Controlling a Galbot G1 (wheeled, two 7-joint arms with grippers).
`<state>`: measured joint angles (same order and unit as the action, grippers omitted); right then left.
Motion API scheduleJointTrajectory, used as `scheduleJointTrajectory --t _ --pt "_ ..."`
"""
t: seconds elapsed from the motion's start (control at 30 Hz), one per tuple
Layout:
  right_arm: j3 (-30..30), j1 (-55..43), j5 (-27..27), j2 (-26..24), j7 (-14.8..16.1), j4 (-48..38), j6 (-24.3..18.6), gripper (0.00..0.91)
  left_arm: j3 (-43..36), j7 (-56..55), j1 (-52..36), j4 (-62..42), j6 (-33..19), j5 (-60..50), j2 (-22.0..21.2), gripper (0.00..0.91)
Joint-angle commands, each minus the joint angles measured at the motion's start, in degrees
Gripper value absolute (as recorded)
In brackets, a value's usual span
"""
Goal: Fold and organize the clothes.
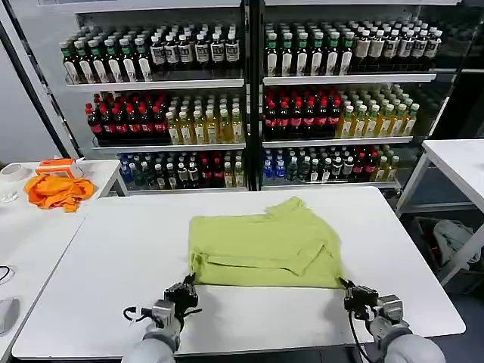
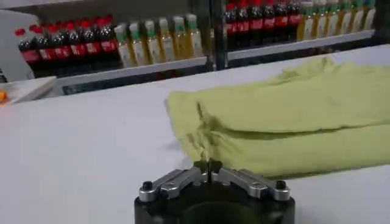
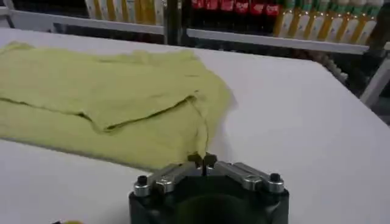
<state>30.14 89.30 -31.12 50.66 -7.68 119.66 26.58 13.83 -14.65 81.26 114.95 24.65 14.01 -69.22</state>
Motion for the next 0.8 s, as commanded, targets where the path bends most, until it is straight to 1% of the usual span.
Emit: scheduleJointTrajectory --t 0.03,0.17,0.2,0.23,0.27,0.3,0.33,0.37,0.5,0.63,0.73,0.8 --pt "7.78 15.8 1.57 -2.18 0.44 10.56 -0.03 0.0 0.74 -0.32 18.4 14.34 -0.82 -2.3 0.27 0.02" --pt "9.12 18.98 3.78 -2.51 0.89 11.27 -0.11 0.0 0.78 -0.94 22.96 16.28 -1.68 -5.31 0.13 0.02" --pt "9.11 18.93 4.17 -2.5 0.9 11.18 -0.05 0.06 0.78 -1.12 23.7 16.35 -1.8 -5.92 0.12 0.02" --pt "8.93 18.52 4.37 -2.48 0.92 11.12 0.42 0.06 0.83 -1.23 24.27 16.51 -1.77 -6.37 0.16 0.02" --pt "8.69 18.04 4.41 -2.46 0.77 11.1 1.12 0.907 0.95 -1.15 24.72 16.62 -1.59 -6.51 0.25 0.071" --pt "8.35 17.3 4.41 -2.45 0.54 11.1 1.76 0.907 1.06 -0.99 24.97 16.76 -1.23 -6.59 0.41 0.262" --pt "8.25 16.98 4.4 -2.48 0.55 11.09 2.04 0.907 1.2 -0.91 25.28 17.07 -0.88 -6.72 0.59 0.554" --pt "8.16 16.34 4.46 -2.62 0.56 11.13 2.0 0.907 1.5 -0.89 25.45 17.3 -0.75 -6.69 0.82 0.907" --pt "9.18 13.81 3.59 -3.4 0.46 11.95 1.42 0.907 3.85 -0.87 25.35 19.06 0.17 -6.42 1.87 0.907" --pt "9.9 9.07 -0.52 -4.76 -1.04 12.54 0.52 0.907 8.24 -0.71 21.47 19.68 0.92 -3.47 3.6 0.907" --pt "7.98 2.24 -4.24 -6.06 -2.49 10.2 -0.01 0.907 11.53 -1.04 15.81 17.81 0.93 1.26 5.58 0.907" --pt "4.54 -5.48 -6.77 -6.06 -3.56 6.37 0.74 0.907 12.02 -1.01 11.36 15.16 1.03 3.38 7.05 0.907"
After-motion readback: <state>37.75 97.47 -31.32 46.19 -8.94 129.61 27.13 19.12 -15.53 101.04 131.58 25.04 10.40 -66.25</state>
